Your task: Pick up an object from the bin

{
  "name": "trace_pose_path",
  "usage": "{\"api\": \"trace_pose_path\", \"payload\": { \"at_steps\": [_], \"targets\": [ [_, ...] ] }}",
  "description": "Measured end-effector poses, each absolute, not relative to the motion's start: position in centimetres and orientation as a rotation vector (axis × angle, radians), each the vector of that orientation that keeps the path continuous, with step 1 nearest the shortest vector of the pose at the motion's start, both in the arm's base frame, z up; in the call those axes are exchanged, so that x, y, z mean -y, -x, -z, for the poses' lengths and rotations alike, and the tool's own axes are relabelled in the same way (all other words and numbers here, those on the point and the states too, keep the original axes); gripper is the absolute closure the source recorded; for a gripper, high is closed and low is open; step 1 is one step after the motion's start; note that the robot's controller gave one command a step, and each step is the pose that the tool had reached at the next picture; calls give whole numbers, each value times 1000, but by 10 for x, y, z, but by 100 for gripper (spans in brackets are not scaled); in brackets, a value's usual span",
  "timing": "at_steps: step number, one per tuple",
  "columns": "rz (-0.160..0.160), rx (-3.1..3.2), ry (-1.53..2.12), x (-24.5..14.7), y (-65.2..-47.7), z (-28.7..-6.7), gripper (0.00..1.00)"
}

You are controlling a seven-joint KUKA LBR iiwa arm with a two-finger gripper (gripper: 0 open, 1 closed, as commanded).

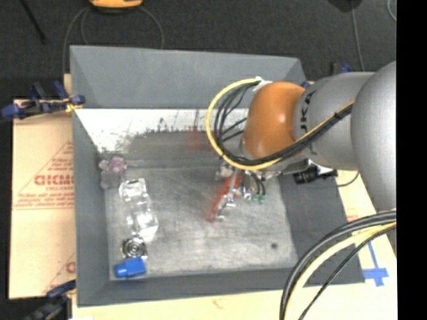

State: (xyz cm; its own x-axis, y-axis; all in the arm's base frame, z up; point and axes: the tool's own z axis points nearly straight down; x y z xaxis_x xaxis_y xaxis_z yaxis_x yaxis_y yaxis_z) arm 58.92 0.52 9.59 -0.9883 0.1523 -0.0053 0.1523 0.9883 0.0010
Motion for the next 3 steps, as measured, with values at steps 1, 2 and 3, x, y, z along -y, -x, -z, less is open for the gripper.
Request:
{"api": "trace_pose_path", "payload": {
  "at_steps": [1, 2, 3],
  "targets": [
    [-8, -3124, -283, 21, -603, -77, 0],
    [-6, -3121, -170, 71, -606, -77, 0],
    [-6, -3125, -167, 70, -606, -79, 100]
  ]
}}
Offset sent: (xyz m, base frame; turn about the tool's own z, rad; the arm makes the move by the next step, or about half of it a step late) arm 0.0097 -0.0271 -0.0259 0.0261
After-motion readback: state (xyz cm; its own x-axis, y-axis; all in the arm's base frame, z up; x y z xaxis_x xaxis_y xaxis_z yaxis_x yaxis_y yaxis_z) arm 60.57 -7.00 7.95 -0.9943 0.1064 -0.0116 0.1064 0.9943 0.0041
